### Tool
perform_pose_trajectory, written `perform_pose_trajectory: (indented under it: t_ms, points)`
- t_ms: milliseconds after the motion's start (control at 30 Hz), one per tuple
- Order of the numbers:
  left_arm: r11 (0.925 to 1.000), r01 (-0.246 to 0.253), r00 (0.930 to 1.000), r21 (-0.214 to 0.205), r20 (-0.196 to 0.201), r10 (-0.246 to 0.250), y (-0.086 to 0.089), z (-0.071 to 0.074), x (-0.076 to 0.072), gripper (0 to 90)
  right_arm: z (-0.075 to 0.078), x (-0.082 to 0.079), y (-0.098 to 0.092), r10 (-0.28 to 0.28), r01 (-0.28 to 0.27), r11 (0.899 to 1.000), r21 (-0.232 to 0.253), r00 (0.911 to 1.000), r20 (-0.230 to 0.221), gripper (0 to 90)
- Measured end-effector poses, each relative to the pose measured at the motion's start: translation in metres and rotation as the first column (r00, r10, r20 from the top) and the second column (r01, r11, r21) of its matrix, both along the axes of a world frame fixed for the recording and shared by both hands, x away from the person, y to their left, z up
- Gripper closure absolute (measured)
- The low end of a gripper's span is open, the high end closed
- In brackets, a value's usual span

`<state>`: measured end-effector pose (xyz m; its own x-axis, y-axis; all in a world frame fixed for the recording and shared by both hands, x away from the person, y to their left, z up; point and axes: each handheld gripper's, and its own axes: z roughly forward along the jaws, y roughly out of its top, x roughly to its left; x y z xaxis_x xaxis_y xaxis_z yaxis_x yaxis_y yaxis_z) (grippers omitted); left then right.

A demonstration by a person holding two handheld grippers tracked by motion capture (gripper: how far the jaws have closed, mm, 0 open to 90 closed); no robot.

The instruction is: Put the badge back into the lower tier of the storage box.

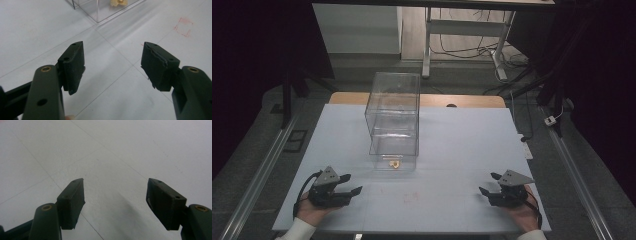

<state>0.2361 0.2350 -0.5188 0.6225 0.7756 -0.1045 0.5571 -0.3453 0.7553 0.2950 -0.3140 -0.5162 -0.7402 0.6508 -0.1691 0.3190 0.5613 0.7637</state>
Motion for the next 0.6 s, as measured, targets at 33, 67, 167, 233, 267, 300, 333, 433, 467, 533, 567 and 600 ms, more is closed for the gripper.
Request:
perform_pose_trajectory:
  t_ms: [33, 67, 167, 233, 267, 300, 333, 433, 467, 533, 567, 600]
  points:
    - [1.0, 0.0, 1.0, 0.001, 0.001, 0.0, -0.0004, 0.0002, 0.0, 35.6, -0.0001, 0.0001, 0.0, 0.0, 0.0, 1.0, 0.0, 1.0, 0.0, 31.0]
    - [1.0, 0.001, 1.0, 0.001, 0.001, -0.001, -0.0005, 0.0002, 0.0, 35.5, -0.0001, 0.0001, -0.0001, -0.001, 0.001, 1.0, -0.003, 1.0, -0.002, 31.0]
    - [1.0, 0.001, 1.0, 0.001, 0.001, -0.001, -0.0007, 0.0003, 0.0, 35.5, -0.0003, 0.0001, -0.0001, -0.001, 0.001, 1.0, -0.003, 1.0, -0.001, 31.0]
    - [1.0, 0.001, 1.0, 0.001, 0.001, -0.001, -0.0007, 0.0003, 0.0001, 35.5, -0.0002, 0.0, -0.0003, -0.002, 0.002, 1.0, -0.003, 1.0, -0.001, 31.1]
    - [1.0, 0.001, 1.0, 0.001, 0.002, -0.001, -0.0007, 0.0003, 0.0001, 35.4, -0.0001, 0.0, -0.0003, -0.002, 0.002, 1.0, -0.003, 1.0, -0.001, 31.1]
    - [1.0, 0.001, 1.0, 0.001, 0.001, -0.001, -0.0007, 0.0003, 0.0001, 35.4, -0.0001, 0.0, -0.0003, -0.002, 0.002, 1.0, -0.003, 1.0, 0.0, 31.1]
    - [1.0, 0.001, 1.0, 0.001, 0.001, -0.001, -0.0007, 0.0002, 0.0001, 35.4, -0.0001, 0.0, -0.0003, -0.002, 0.002, 1.0, -0.003, 1.0, 0.0, 31.1]
    - [1.0, 0.001, 1.0, 0.0, 0.0, -0.001, -0.0008, 0.0, 0.0003, 35.4, -0.0006, -0.0001, 0.0002, -0.003, 0.003, 1.0, -0.001, 1.0, 0.002, 31.2]
    - [1.0, 0.001, 1.0, 0.0, 0.0, -0.001, -0.0008, -0.0001, 0.0003, 35.4, -0.0006, -0.0001, 0.0003, -0.001, 0.001, 1.0, -0.001, 1.0, 0.001, 31.1]
    - [1.0, 0.001, 1.0, 0.0, 0.0, -0.001, -0.0009, 0.0, 0.0002, 35.3, -0.0006, -0.0003, 0.0006, 0.0, 0.0, 1.0, 0.0, 1.0, 0.002, 31.1]
    - [1.0, 0.001, 1.0, 0.0, 0.0, -0.001, -0.0011, 0.0001, 0.0001, 35.3, -0.0004, -0.0003, 0.0006, 0.002, -0.002, 1.0, 0.0, 1.0, 0.004, 31.1]
    - [1.0, 0.001, 1.0, -0.001, 0.0, -0.001, -0.0012, 0.0003, -0.0001, 35.3, -0.0002, -0.0005, 0.0006, 0.002, -0.002, 1.0, 0.0, 1.0, 0.005, 31.2]
